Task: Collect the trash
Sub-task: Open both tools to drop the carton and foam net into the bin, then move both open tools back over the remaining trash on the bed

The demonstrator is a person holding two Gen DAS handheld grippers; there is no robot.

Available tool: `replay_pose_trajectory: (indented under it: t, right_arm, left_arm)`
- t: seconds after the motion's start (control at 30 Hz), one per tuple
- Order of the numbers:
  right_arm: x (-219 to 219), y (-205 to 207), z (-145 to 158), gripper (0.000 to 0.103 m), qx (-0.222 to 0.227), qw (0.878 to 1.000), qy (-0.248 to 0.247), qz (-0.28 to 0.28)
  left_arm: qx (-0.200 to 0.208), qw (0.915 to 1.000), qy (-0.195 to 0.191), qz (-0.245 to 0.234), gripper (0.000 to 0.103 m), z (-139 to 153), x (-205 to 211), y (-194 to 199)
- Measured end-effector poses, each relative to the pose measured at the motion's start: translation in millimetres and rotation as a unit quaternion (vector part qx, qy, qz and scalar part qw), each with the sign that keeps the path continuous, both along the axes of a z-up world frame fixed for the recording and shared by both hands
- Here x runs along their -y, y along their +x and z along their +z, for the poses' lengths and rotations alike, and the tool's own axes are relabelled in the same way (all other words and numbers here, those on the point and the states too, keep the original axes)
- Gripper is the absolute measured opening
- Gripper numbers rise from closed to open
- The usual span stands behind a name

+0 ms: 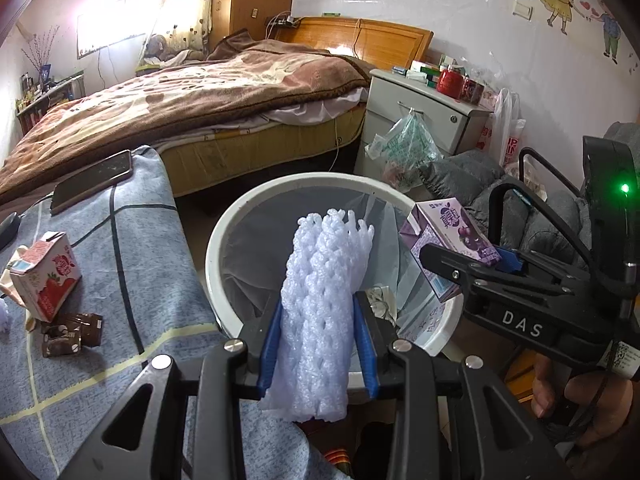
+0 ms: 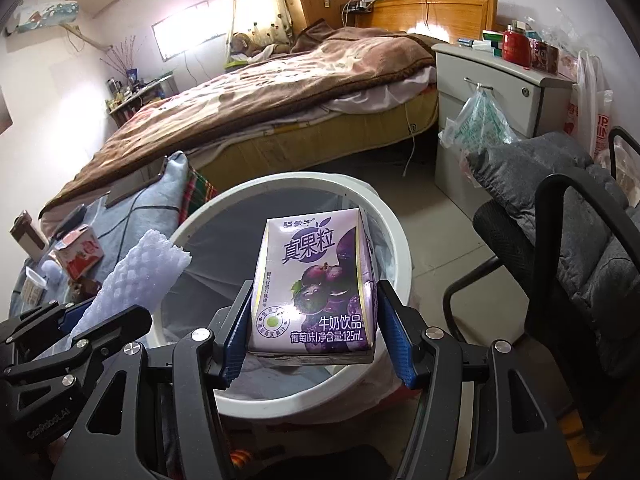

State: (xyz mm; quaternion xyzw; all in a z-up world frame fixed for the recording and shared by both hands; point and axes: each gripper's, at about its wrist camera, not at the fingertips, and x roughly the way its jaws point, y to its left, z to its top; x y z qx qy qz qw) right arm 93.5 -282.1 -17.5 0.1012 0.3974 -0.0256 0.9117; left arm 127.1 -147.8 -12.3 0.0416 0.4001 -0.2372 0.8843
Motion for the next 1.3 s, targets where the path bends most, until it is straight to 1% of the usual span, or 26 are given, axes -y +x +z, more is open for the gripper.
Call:
replay_pose_trajectory:
  t: [0.17,0.33,0.4,0.7,0.97,1.3]
  right_arm:
    - [4,4,-7,0.06,-0.013,1.0,-0.015,-0.004]
    - [2,3,-8,0.06,-0.013,1.0,-0.02,-0.004]
    - [2,3,-7,0.064,-0.01,1.0,-0.019,0.0]
    - [4,0,-4,0.065,-0.002,1.0,-0.017,-0.01]
    - [-2,-7,4,0.065,0.012,1.0,-0.012,-0.011]
    - [-14,-19,17,0.065,0.035,0.999,-0.008,-0.004]
  left_arm:
    - [-0.007,1.0,0.005,0.003,0.037,-6,1,3]
    - [-0.016,0.9999,-0.001,0.005,0.049,-9,2,4]
    - [-0.016,0.9999,-0.002,0.005,0.052,-10,1,4]
    - [-0.008,0.9999,-0.007,0.009,0.053,-5,-3,1]
    - [0.009,0.9998,-0.011,0.015,0.053,6,-13,-8]
    - [0.024,0.999,-0.023,0.03,0.054,19,-33,-23]
